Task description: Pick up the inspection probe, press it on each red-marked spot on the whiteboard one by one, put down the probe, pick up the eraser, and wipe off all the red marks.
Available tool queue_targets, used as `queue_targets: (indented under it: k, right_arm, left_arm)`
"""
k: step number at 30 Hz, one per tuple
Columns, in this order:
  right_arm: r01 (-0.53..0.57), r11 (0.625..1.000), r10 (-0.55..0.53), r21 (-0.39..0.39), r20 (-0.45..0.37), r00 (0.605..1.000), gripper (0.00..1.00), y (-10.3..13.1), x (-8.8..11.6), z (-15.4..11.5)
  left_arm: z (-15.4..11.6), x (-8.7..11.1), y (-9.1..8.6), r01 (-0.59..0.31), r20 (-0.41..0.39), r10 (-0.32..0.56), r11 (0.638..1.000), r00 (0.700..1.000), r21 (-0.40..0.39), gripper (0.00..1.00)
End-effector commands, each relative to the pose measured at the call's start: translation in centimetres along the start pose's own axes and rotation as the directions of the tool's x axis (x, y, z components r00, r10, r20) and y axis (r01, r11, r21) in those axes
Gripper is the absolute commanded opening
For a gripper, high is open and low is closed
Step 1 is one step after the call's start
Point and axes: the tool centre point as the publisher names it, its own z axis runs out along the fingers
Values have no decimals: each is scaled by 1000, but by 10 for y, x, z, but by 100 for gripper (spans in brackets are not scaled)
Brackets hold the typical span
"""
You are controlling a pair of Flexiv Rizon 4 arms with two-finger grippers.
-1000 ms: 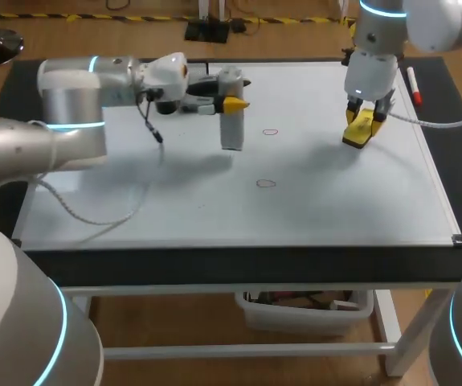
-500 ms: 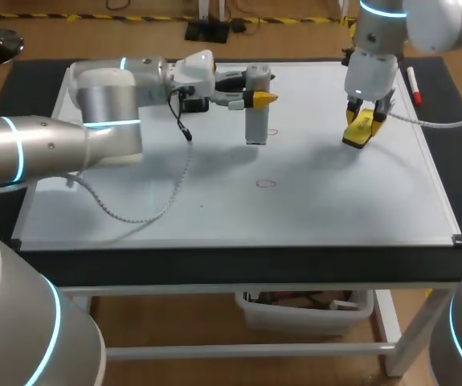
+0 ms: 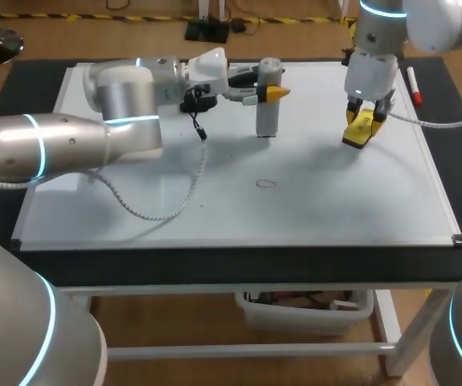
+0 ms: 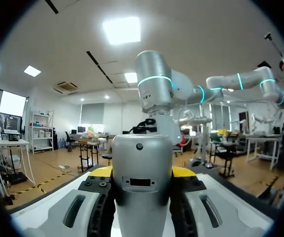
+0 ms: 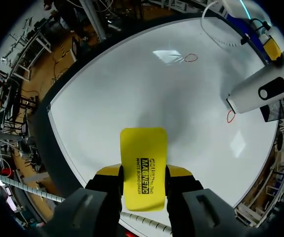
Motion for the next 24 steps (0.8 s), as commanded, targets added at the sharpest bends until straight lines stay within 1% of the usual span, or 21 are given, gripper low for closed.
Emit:
queue_targets:
  k: [1,7,24]
  right_arm:
    - [1,1000,-1,3,-2,1000,0,0,1,-1]
    - [1,1000,-1,3,-2,1000,0,0,1,-1]
    - [1,1000,-1,3,-2,1000,0,0,1,-1]
  left_arm:
    - [7,-10,5,1,-3,-1,1000,1000,8,0]
    - [9,-16,11,3,5,-3,1000,1000,15,0]
    - [10,-21,20,-13,5,13,1000,1000,0,0]
